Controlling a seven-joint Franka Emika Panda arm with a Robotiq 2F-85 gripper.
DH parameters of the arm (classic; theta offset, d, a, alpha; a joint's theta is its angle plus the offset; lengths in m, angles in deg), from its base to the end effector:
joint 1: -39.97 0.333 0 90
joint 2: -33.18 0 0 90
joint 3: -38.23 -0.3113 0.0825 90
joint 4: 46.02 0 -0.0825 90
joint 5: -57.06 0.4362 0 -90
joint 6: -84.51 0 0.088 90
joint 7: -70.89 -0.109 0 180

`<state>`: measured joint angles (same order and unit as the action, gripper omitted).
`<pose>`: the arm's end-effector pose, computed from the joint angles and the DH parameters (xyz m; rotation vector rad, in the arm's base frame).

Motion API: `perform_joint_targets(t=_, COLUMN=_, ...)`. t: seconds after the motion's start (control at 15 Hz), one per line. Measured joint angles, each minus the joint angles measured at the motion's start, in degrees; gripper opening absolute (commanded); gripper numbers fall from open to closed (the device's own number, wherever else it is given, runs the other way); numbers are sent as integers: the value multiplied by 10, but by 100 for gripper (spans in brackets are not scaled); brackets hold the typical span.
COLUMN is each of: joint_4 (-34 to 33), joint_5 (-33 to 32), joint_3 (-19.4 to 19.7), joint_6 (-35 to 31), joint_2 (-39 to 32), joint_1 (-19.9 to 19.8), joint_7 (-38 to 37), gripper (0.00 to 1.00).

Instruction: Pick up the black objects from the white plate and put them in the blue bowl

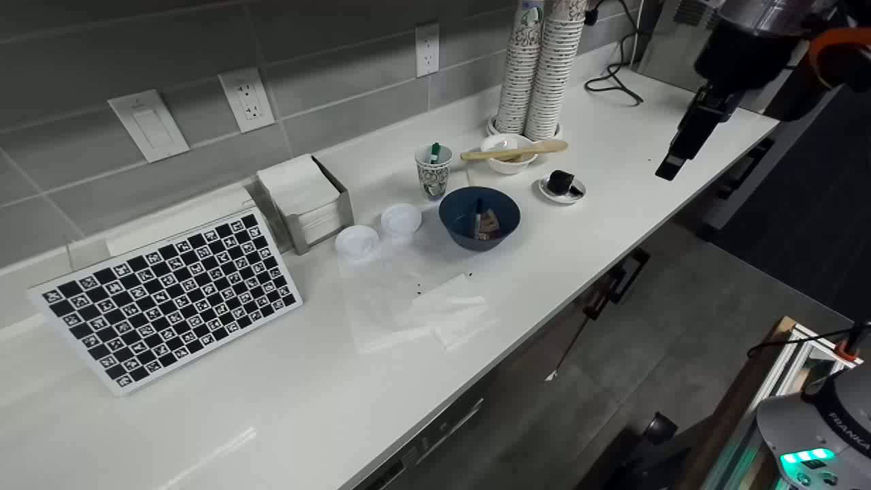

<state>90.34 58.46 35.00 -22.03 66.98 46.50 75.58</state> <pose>0.4277 0.0773 0.5202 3.1127 0.3716 0.1083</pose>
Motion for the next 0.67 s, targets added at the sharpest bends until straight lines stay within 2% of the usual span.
perform_joint_targets(t=0.2, joint_4=0, joint_5=0, joint_3=0, joint_6=-4, joint_2=-1, joint_1=-3, joint_7=-12, gripper=100)
perform_joint_targets(t=0.33, joint_4=1, joint_5=-2, joint_3=4, joint_6=-25, joint_2=-8, joint_1=-25, joint_7=-46, gripper=100)
perform_joint_targets(t=0.67, joint_4=5, joint_5=-5, joint_3=48, joint_6=-146, joint_2=-60, joint_1=-97, joint_7=-65, gripper=100)
